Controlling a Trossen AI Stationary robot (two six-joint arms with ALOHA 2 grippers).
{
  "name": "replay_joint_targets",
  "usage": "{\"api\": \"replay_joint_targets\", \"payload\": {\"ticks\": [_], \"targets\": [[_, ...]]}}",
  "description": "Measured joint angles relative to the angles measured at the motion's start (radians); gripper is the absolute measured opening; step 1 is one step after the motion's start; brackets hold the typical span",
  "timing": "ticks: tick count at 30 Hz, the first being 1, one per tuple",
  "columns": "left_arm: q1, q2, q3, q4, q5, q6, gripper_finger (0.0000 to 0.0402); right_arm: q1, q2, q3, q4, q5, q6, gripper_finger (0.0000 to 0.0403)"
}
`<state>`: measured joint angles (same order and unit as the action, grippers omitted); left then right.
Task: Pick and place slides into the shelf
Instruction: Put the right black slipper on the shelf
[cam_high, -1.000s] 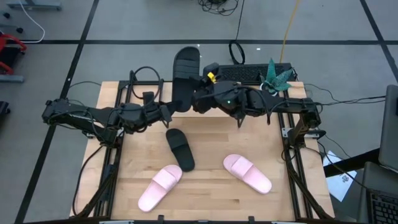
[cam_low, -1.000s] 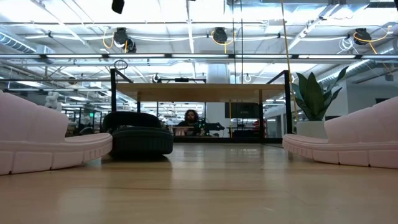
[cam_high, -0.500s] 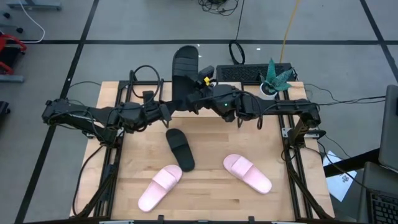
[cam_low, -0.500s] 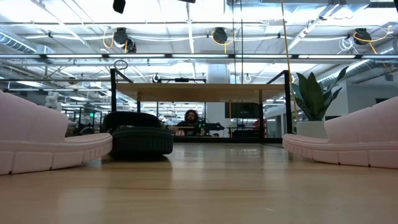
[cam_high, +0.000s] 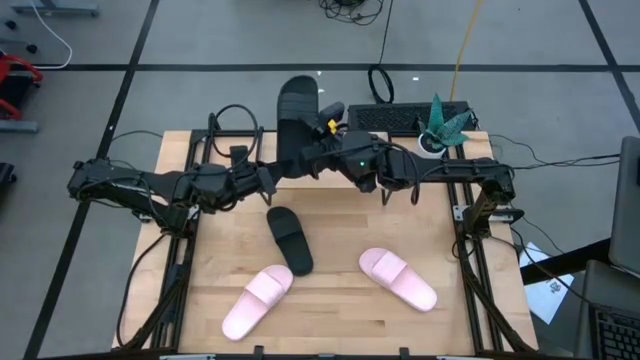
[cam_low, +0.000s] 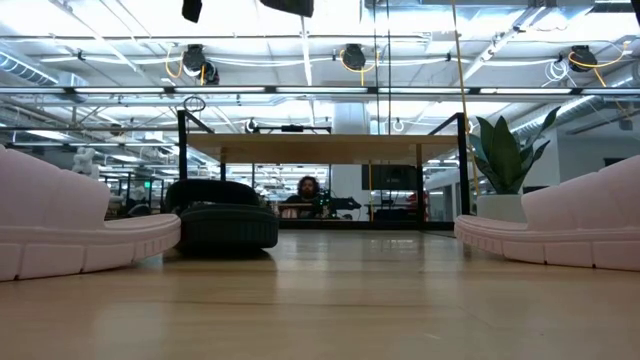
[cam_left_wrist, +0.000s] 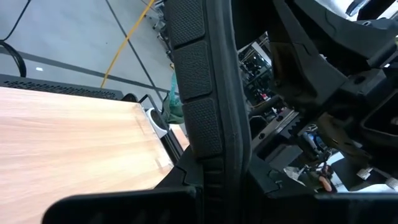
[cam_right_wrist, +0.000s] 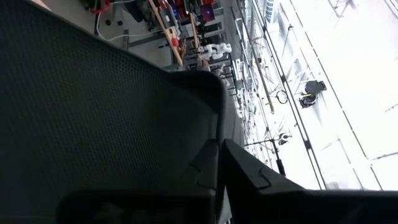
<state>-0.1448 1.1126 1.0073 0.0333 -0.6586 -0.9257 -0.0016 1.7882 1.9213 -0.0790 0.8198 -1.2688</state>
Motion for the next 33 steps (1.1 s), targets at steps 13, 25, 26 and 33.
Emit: {"api": "replay_joint_targets", "payload": {"ticks": [13, 25, 26, 33], "targets": [[-0.001, 0.000, 0.000, -0.055, -0.013, -0.014, 0.0136, -0.006, 0.002, 0.000, -0.006, 0.017, -0.002, 0.0001], [-0.001, 0.000, 0.000, -0.060, -0.014, 0.056, 0.0144, -0.007, 0.002, 0.000, -0.002, 0.028, -0.004, 0.0000], [-0.001, 0.000, 0.000, -0.060, -0.014, 0.064, 0.0144, -0.007, 0.002, 0.000, -0.002, 0.035, -0.006, 0.0000], [-0.001, 0.000, 0.000, -0.060, -0.023, 0.128, 0.0145, -0.007, 0.002, 0.000, -0.008, 0.045, -0.012, 0.0000]]}}
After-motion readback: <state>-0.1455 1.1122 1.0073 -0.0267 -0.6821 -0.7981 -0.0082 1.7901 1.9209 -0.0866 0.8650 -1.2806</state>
